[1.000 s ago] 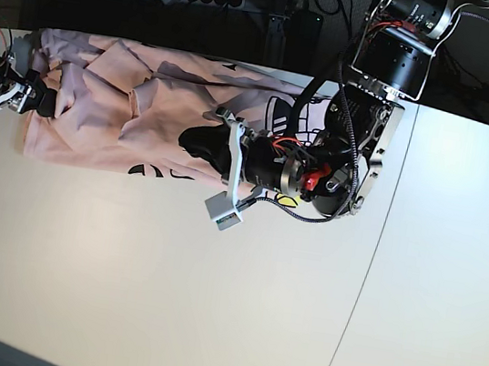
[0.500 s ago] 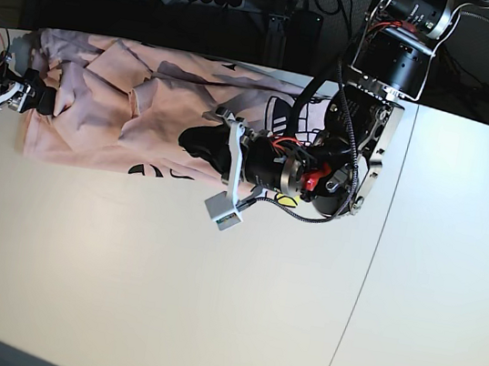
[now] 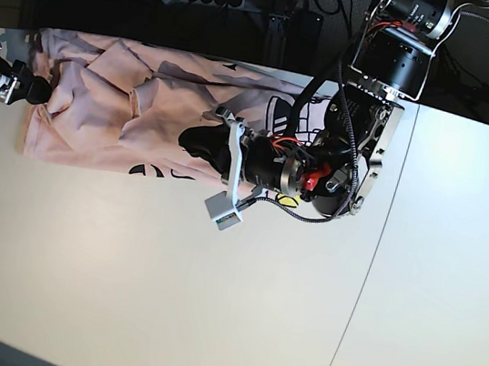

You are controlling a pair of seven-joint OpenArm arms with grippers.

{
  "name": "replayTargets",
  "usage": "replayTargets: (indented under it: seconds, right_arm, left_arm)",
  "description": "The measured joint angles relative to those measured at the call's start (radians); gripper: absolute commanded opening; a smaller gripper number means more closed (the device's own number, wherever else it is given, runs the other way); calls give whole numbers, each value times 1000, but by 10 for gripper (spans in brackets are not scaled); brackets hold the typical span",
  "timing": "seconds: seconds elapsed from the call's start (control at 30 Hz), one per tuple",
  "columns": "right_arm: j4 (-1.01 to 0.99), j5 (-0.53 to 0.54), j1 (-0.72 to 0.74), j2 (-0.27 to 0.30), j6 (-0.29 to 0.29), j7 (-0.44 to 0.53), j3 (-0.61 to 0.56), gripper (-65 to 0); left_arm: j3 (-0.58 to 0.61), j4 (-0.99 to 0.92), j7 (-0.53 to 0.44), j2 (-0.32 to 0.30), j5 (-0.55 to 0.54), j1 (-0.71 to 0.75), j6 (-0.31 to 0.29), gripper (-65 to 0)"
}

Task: Fold the T-shirt properly
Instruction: 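Press the folded end down with the left gripper and release the right gripper, then grasp the folded bundle with the right gripper and fold it over again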

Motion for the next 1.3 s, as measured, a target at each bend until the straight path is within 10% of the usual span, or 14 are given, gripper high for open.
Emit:
replayTargets:
  seconds: [0.7,0.93,1.3]
  right_arm:
    - [-2,10,67,-66,5,-27,0,-220]
    - [-6,-105,64,-74,6,133,-4,-650]
    - [-6,-204,73,-80,7,236,-6,-650]
  left_arm:
    - [0,0,10,0,4,11,0,-650]
    - [0,0,10,0,5,11,0,-650]
    - [-14,0,11,0,-79,11,0,-650]
